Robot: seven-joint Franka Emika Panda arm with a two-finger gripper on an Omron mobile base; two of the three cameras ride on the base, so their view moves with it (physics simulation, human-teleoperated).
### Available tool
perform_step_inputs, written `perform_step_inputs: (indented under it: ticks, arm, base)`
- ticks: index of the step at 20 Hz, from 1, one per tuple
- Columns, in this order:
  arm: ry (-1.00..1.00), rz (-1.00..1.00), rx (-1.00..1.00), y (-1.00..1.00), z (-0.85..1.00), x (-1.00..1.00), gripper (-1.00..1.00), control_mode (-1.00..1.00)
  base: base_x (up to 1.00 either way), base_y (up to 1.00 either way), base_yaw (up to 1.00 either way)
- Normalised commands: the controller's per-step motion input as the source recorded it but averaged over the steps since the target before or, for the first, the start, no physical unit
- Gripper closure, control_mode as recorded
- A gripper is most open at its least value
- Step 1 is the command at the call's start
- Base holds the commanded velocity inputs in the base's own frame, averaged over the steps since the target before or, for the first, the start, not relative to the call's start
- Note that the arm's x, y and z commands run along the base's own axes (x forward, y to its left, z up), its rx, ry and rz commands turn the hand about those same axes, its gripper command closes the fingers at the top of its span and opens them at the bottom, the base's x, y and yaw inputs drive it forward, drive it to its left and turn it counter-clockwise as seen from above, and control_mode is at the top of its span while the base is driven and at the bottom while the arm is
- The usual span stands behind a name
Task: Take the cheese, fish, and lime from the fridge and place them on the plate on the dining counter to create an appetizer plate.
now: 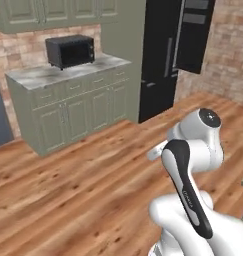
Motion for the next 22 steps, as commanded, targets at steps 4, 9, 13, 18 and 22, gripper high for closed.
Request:
perform_step_inputs:
  ticks: [4,9,13,18,22]
  arm:
    - [0.00,0.00,0.00,0.00,0.00,0.00,-1.00,1.00]
    - [0.00,0.00,0.00,0.00,0.00,0.00,-1.00,1.00]
    - [0.00,0.00,0.00,0.00,0.00,0.00,-1.00,1.00]
    - [0.00,0.00,0.00,0.00,0.00,0.00,-1.00,1.00]
    - [0.00,0.00,0.00,0.00,0.00,0.00,-1.00,1.00]
  base:
    - [0.99,0.29,-0.53]
    - [0.99,0.32,-0.58]
    - [1.00,0.34,-0.58]
    - [1.00,0.29,-0.55]
    - [1.00,0.19,-0.48]
